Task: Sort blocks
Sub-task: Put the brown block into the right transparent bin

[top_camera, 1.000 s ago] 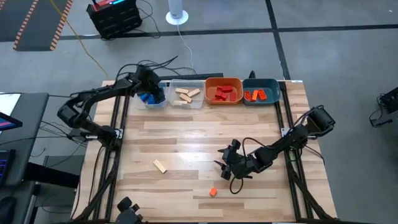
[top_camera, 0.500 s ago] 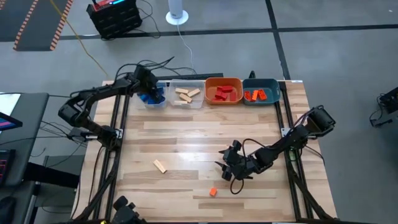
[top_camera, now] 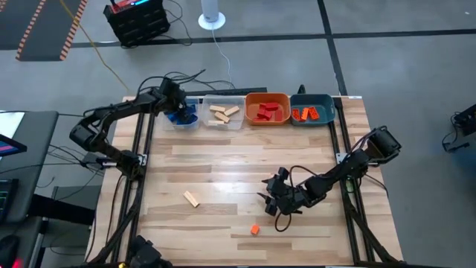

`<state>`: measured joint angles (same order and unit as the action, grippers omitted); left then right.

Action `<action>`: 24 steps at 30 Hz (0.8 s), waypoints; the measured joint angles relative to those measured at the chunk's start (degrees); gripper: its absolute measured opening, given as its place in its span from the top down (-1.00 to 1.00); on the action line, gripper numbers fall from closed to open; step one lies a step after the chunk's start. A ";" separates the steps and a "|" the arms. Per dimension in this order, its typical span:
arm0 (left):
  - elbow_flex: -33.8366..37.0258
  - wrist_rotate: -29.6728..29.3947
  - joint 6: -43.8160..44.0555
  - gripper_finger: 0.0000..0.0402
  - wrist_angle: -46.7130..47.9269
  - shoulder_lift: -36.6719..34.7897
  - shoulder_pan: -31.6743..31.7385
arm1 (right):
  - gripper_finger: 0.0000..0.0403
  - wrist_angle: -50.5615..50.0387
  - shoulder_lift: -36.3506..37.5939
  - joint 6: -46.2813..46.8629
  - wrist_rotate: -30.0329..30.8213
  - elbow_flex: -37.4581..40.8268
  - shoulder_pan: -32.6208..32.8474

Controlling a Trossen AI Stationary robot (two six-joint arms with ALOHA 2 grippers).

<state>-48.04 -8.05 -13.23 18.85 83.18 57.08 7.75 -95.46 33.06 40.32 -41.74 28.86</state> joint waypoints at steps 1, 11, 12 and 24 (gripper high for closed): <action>-0.43 -0.09 0.55 -0.40 0.15 0.00 0.00 | -0.35 0.00 0.00 0.02 0.00 0.00 -0.02; -8.01 3.05 -9.68 -0.46 7.50 -1.75 -10.41 | -0.35 -0.72 0.00 0.06 -0.53 0.00 -0.02; -7.94 2.84 -10.62 -0.45 9.96 -1.85 -13.89 | -0.35 -0.95 0.00 0.06 -0.53 0.00 -0.02; -7.09 2.74 12.34 -0.40 37.70 -1.86 -64.14 | -0.35 -7.89 0.02 1.85 0.17 0.00 0.40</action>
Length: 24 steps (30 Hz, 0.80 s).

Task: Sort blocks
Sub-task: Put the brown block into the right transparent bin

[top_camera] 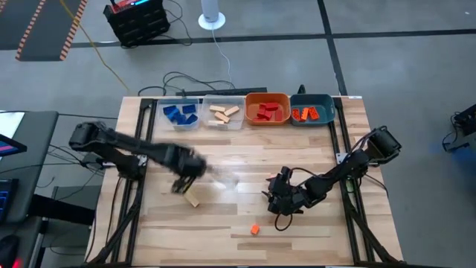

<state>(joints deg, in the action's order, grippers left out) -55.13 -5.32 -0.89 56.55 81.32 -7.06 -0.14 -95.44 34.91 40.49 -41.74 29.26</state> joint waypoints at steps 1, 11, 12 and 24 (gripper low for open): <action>0.01 -0.72 1.35 -0.40 2.31 0.31 -3.16 | -0.35 0.25 0.00 0.04 0.05 0.00 0.00; 2.63 -9.67 12.30 -0.40 -11.91 0.39 -17.86 | -0.35 2.84 0.03 0.02 0.03 0.01 0.00; 4.06 -9.53 13.16 -0.40 -14.05 0.41 -18.30 | -0.35 2.84 0.02 -0.09 0.02 0.00 0.03; 11.77 -9.82 14.94 -0.40 -25.18 0.43 -21.55 | -0.35 2.96 0.02 -0.41 0.03 0.00 0.39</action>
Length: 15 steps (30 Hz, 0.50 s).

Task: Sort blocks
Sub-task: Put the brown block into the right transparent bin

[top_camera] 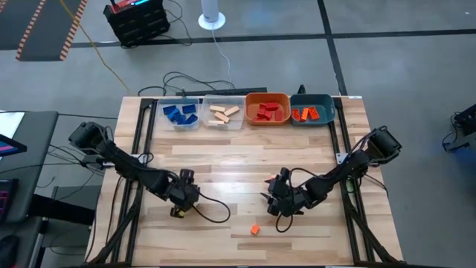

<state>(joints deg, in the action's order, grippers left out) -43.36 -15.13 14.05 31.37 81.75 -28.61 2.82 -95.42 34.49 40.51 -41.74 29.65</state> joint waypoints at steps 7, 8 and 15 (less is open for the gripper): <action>5.21 2.67 0.67 -0.30 -7.63 0.00 0.01 | -0.35 -0.02 0.00 -0.01 0.00 0.00 0.00; 5.53 2.66 0.69 -0.27 -8.22 -0.02 0.03 | -0.35 -0.02 0.02 -0.01 0.00 0.00 0.00; 5.73 2.50 1.65 0.09 -9.84 0.00 0.05 | -0.35 -0.02 0.00 0.01 0.00 0.00 0.00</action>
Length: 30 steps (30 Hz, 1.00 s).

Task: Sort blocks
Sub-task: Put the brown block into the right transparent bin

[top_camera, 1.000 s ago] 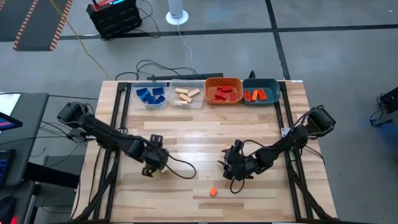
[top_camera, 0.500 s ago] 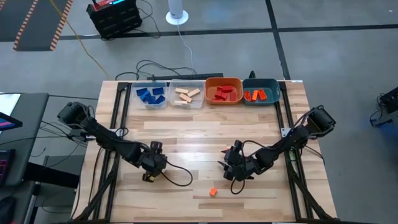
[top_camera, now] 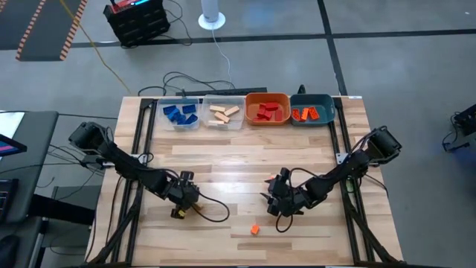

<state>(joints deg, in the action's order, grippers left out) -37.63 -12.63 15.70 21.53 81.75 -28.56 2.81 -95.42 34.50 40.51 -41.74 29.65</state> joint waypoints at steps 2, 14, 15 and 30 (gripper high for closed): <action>0.00 0.21 0.00 0.20 -0.06 0.01 0.00 | -0.35 0.02 0.00 0.00 0.00 0.00 0.00; 0.00 1.50 0.16 0.67 -0.41 0.00 0.00 | -0.35 0.02 0.00 0.04 -0.04 0.01 0.00; 0.00 1.47 0.41 0.69 -0.46 -0.01 0.00 | -0.35 0.02 0.00 0.07 -0.07 0.02 0.00; 0.00 -2.99 3.83 0.72 -2.41 -0.41 6.87 | -0.35 0.04 0.00 0.11 -0.13 0.00 0.00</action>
<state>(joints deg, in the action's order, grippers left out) -37.63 -15.63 19.53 19.12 81.33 -21.69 2.85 -95.42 34.61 40.38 -41.74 29.65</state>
